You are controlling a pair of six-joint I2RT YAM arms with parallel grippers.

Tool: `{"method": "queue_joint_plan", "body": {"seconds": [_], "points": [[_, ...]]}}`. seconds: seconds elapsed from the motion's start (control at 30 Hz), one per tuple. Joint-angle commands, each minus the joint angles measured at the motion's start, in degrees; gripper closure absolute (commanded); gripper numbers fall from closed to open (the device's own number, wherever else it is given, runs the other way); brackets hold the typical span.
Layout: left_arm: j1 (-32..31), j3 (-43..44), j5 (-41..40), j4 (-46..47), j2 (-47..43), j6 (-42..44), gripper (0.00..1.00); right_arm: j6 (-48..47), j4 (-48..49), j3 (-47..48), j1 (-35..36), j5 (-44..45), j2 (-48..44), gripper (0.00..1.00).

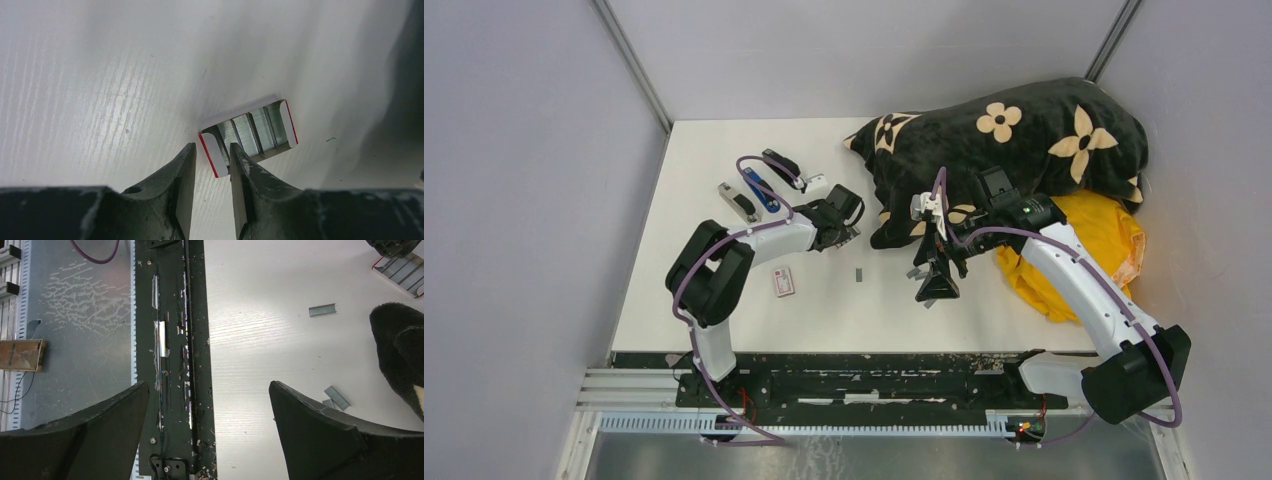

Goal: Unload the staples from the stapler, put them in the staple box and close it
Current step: Move the staple box to the center of the board.

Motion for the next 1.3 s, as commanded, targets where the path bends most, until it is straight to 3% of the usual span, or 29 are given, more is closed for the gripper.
{"method": "queue_joint_plan", "body": {"seconds": [0.0, 0.9, 1.27], "points": [[-0.26, 0.53, -0.08, 1.99, 0.72, -1.93, 0.62, -0.93, 0.26, 0.77, 0.39, -1.19, -0.15, 0.04], [-0.21, -2.25, 0.08, 2.57, -1.97, -0.65, 0.69, -0.93, 0.34, 0.48, 0.69, -1.38, -0.17, 0.04], [-0.21, -2.39, 0.63, 2.96, -2.33, 0.46, 0.64, -0.96, 0.30, 0.39, 0.82, -1.43, -0.14, 0.03]]}}
